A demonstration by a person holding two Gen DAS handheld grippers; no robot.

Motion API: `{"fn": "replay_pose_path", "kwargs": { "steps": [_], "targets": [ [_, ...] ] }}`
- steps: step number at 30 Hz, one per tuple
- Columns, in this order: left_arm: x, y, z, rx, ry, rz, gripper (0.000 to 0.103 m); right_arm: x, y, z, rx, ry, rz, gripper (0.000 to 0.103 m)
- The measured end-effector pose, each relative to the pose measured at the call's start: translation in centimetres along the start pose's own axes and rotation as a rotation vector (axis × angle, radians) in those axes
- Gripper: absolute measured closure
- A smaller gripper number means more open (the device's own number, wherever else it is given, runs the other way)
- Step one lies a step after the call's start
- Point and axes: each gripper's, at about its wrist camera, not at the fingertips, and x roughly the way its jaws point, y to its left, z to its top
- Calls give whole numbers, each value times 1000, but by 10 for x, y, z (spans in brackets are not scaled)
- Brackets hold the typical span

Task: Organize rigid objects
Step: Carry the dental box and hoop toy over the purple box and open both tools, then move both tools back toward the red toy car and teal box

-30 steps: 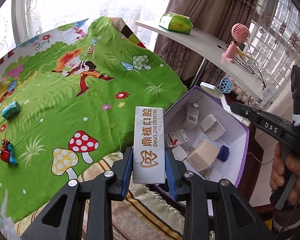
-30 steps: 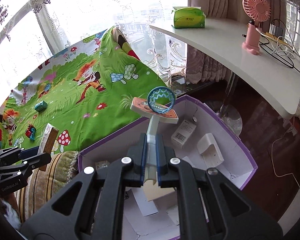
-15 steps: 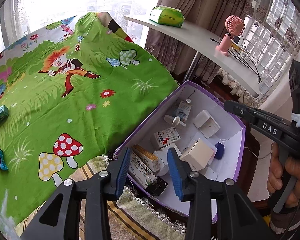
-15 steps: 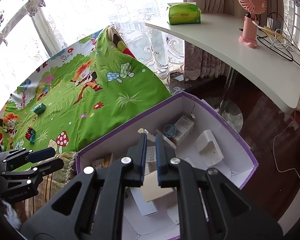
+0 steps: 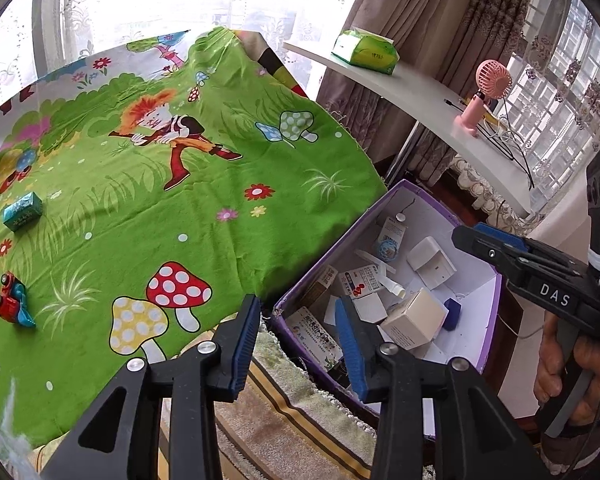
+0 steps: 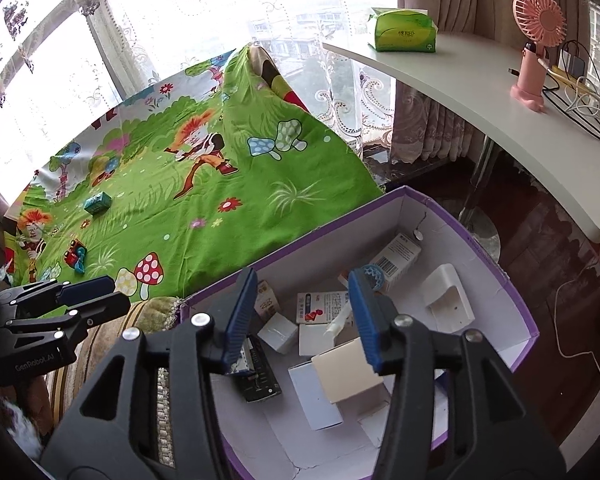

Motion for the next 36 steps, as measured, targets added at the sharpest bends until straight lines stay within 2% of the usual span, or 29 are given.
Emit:
{"fn": "replay_pose_path", "kwargs": {
  "steps": [11, 16, 19, 23, 27, 31, 36],
  "targets": [
    [-20, 72, -6, -89, -21, 83, 62, 3, 22, 5, -40, 12, 17, 45],
    [-30, 114, -14, -139, -26, 134, 62, -1, 17, 12, -37, 5, -20, 43],
    [-38, 143, -18, -180, -34, 166, 62, 3, 33, 13, -74, 18, 4, 43],
    [-53, 182, -23, -229, -45, 223, 62, 18, 76, 15, -144, 53, 89, 43],
    [-68, 222, -28, -297, -60, 272, 62, 37, 142, 15, -256, 93, 197, 43],
    [-82, 255, -33, -354, -83, 299, 62, 62, 212, 10, -381, 158, 288, 43],
    [-93, 285, -42, -414, -103, 316, 62, 97, 290, -3, -536, 226, 357, 43]
  ]
}}
